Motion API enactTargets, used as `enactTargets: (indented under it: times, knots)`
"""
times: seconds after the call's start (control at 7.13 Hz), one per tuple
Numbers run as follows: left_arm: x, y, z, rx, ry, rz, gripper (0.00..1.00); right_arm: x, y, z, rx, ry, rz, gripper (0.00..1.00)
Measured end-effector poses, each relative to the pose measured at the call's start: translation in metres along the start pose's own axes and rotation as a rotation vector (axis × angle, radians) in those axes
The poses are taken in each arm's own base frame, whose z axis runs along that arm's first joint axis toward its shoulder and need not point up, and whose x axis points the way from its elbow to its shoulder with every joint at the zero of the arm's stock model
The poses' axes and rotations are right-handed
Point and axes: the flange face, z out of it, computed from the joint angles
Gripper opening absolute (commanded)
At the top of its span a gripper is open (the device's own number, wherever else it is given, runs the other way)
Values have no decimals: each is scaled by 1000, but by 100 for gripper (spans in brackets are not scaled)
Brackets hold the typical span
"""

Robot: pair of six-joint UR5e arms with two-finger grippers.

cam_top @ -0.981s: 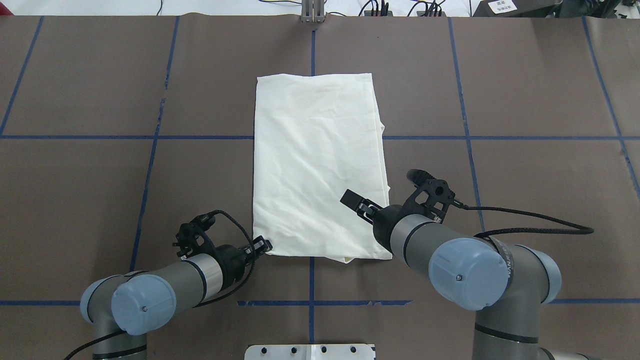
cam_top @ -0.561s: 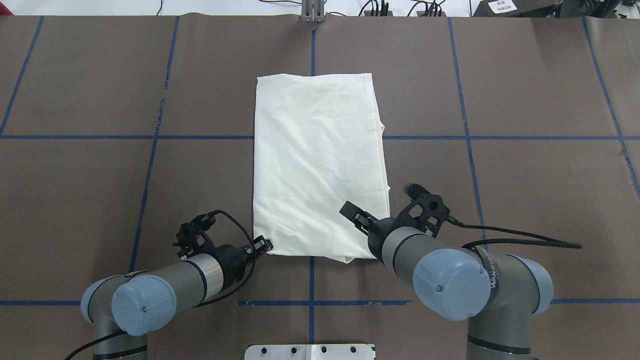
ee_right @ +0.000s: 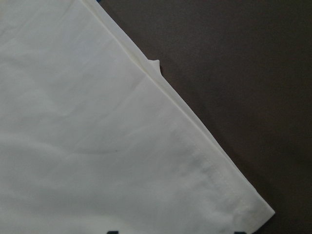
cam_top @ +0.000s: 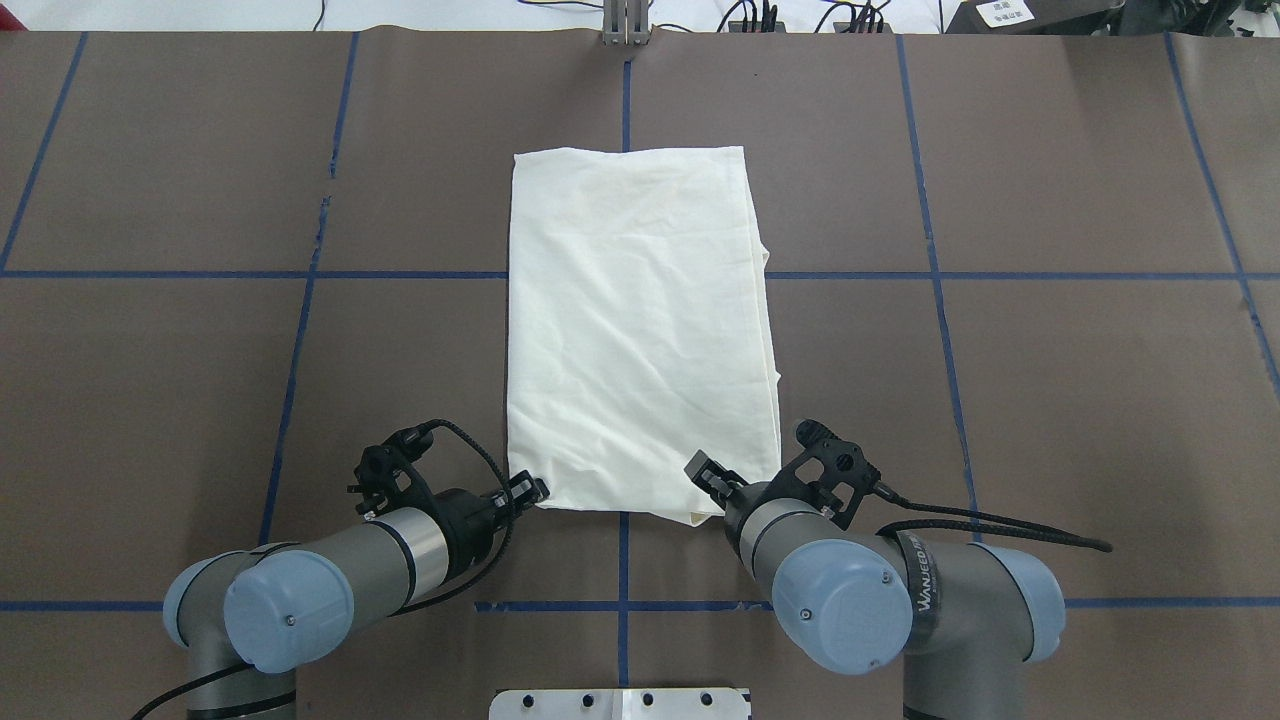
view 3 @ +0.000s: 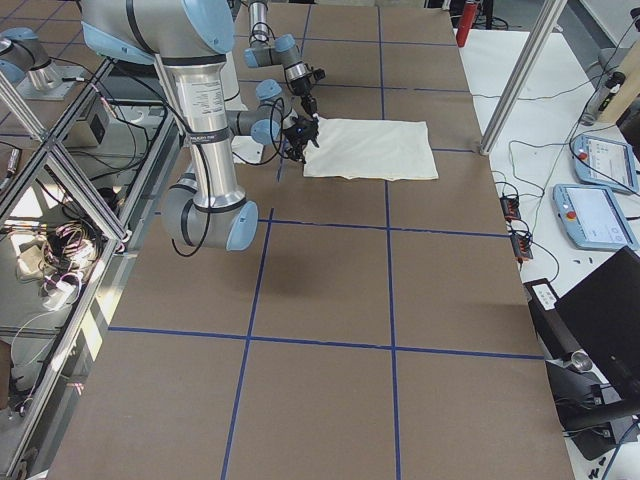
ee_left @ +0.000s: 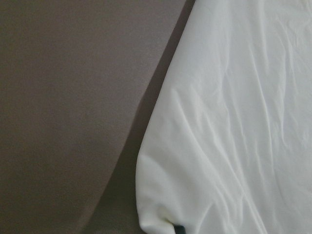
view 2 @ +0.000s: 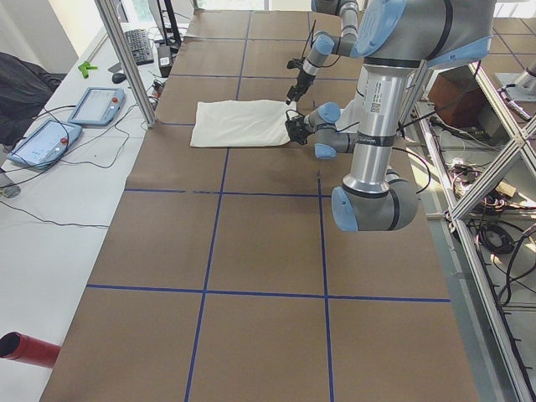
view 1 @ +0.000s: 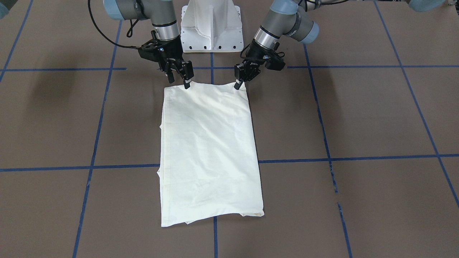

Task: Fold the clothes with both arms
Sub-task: 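Slide the right gripper along the shirt's near edge toward the left gripper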

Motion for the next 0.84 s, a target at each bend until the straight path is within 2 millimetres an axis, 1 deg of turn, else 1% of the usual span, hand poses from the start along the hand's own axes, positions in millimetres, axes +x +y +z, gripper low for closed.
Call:
enactTargets:
  times: [0.42,0.7,0.84]
  knots:
    - [-3,0,0,0,-4,1,0,5,5,15,13,21,-4,83]
    - [-4,0,0,-1,-6,2,0,3,8,20,18,25,-5,77]
    - [-4,0,0,-1,-6,2,0,1,9,21,20,24,-4,70]
